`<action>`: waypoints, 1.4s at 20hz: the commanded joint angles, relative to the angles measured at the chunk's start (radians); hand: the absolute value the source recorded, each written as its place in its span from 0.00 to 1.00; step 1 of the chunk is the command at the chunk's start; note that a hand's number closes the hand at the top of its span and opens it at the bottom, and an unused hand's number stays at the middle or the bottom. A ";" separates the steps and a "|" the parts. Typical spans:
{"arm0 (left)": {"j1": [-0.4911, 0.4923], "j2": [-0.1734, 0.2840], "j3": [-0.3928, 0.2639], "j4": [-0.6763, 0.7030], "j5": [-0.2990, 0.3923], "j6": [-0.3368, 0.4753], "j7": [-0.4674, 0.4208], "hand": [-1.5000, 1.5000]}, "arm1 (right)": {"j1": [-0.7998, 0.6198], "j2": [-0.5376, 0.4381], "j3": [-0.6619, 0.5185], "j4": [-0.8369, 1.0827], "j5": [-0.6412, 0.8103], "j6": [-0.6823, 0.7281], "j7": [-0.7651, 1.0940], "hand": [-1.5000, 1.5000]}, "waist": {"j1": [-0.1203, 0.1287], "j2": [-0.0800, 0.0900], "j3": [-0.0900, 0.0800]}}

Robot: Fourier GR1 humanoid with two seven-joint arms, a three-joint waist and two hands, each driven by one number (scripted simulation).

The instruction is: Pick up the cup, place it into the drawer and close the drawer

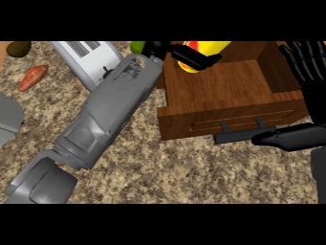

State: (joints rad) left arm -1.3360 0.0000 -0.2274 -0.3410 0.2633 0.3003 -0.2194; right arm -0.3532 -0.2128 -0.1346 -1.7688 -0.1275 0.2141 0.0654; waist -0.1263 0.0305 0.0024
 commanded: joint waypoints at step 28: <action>0.073 0.000 -0.048 -0.047 0.378 0.018 -0.294 0.00 | 0.029 -0.193 0.331 -0.018 0.121 0.408 0.089 0.00 | 0.030 -0.009 -0.001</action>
State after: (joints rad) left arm -1.2577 0.0001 -0.2787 -0.4062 0.6172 0.3097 -0.4846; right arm -0.3575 -0.3582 0.1687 -1.7682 -0.1520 0.6193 0.1854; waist -0.1243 0.0255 0.0003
